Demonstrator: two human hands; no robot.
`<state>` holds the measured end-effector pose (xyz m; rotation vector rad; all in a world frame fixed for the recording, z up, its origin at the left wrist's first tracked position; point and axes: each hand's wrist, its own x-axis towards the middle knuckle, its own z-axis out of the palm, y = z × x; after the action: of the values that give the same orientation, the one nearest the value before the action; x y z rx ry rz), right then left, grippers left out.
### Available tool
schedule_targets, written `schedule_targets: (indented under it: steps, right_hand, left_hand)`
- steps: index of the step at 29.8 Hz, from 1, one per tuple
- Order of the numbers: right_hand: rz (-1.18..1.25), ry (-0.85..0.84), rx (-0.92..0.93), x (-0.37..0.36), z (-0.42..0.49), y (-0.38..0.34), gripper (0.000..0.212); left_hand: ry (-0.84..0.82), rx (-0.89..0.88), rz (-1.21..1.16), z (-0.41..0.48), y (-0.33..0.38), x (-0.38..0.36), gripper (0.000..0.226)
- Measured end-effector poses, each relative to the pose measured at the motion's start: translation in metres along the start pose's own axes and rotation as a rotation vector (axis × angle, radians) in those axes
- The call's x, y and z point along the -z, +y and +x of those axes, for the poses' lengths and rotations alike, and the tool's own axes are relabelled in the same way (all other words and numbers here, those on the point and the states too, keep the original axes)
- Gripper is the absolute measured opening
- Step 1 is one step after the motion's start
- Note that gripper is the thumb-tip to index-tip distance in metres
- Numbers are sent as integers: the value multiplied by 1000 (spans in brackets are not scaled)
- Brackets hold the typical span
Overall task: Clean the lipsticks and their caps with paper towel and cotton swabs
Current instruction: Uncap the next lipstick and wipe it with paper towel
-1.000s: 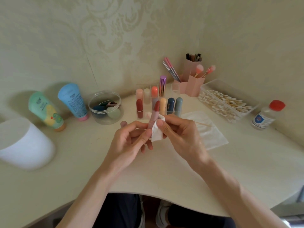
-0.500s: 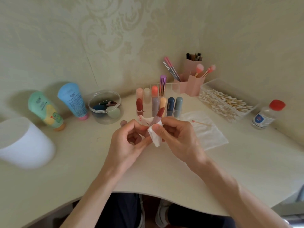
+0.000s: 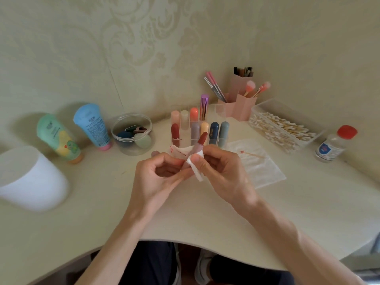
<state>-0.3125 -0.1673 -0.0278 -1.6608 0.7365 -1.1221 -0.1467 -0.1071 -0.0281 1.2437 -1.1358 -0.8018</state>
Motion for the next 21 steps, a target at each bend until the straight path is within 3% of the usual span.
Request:
schedule_targets:
  steps: [7, 13, 18, 21]
  right_hand:
    - [20, 12, -10, 4, 1, 3, 43]
    - [-3, -14, -9, -1, 0, 0, 20]
    - [63, 27, -54, 6, 0, -1, 32]
    - [65, 32, -59, 5, -1, 0, 33]
  left_hand:
    - [-131, 47, -37, 3, 2, 1, 25]
    - [-39, -1, -6, 1, 0, 2, 26]
    - [-163, 74, -80, 2, 3, -1, 24]
    - [-112, 50, -60, 1, 3, 0, 22]
